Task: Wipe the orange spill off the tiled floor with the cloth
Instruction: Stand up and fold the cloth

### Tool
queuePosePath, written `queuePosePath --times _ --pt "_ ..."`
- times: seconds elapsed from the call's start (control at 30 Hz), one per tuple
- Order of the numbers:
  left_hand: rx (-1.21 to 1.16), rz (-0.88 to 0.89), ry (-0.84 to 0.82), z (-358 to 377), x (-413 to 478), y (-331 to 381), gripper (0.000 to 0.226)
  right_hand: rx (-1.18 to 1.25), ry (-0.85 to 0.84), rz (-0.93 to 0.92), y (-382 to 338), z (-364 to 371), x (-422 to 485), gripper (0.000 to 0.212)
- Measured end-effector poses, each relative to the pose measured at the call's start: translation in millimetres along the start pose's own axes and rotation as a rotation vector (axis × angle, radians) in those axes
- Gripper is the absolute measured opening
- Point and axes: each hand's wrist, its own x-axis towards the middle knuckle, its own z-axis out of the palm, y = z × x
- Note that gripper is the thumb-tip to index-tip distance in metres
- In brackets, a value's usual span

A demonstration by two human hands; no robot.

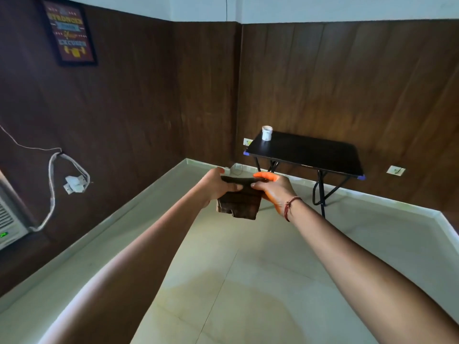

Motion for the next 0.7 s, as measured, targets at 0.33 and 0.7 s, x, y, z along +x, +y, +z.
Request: queuePosePath --times 0.33,0.7 --pt "0.33 0.166 0.051 42.0 75.4 25.7 0.02 -0.461 0.142 -0.174 6.9 -70.8 65.3 0.023" --pt "-0.239 0.021 0.145 184.3 247.0 72.8 0.033 0.189 -0.008 0.102 45.0 -180.9 203.4 0.029"
